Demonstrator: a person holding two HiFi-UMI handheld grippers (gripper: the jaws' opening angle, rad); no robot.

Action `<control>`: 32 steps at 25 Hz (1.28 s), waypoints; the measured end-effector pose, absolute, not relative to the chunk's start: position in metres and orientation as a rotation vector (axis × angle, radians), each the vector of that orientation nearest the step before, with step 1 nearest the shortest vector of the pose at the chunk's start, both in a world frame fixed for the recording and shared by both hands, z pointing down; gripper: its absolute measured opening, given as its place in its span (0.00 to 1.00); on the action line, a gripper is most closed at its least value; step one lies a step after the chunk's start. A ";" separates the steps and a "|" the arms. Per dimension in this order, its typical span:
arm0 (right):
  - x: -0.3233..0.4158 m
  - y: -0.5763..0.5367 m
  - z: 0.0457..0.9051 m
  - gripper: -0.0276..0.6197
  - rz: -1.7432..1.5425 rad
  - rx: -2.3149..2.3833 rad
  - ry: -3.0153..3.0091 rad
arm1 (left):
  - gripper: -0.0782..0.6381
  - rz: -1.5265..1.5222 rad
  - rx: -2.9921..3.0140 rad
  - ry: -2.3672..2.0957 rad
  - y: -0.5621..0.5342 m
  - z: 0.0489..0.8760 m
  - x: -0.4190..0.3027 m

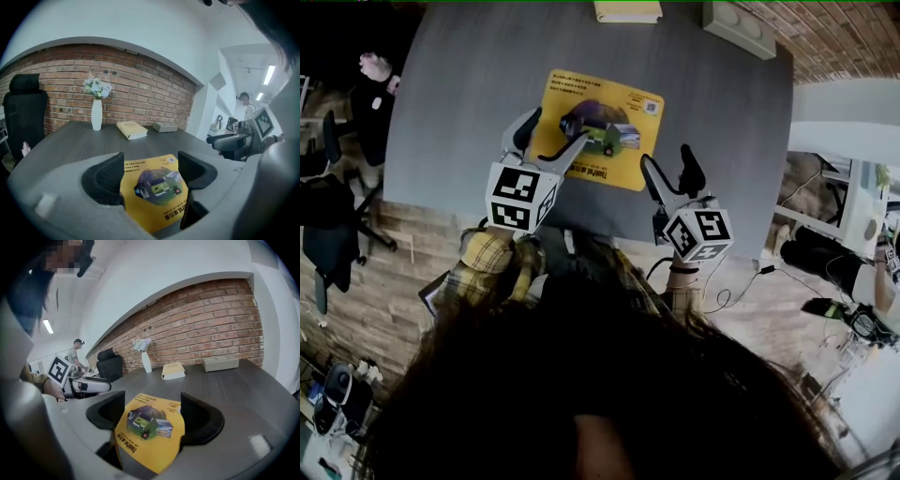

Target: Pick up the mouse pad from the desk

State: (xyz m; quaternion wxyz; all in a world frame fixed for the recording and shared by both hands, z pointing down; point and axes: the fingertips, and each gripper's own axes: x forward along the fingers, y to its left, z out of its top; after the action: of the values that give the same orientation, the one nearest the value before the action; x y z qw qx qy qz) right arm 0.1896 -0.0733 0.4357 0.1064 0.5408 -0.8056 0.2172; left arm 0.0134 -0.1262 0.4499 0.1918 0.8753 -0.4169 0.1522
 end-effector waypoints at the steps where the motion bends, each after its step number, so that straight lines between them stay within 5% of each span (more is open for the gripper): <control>1: 0.188 -0.072 0.443 0.59 0.662 1.584 -2.368 | 0.60 0.458 2.438 -1.164 -0.125 0.462 0.012; 22: 0.185 -0.065 0.543 0.57 0.940 1.496 -2.233 | 0.53 0.826 2.071 -1.150 -0.117 0.609 -0.024; 32: 0.189 -0.075 0.546 0.57 0.992 1.481 -2.239 | 0.40 0.916 2.006 -1.222 -0.121 0.621 -0.033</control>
State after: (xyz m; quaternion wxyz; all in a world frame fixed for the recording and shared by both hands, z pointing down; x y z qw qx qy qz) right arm 0.1894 -0.0748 0.5458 0.1395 0.5125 -0.7747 0.3431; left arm -0.0334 -0.1211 0.6215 0.3053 0.7577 -0.4615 0.3459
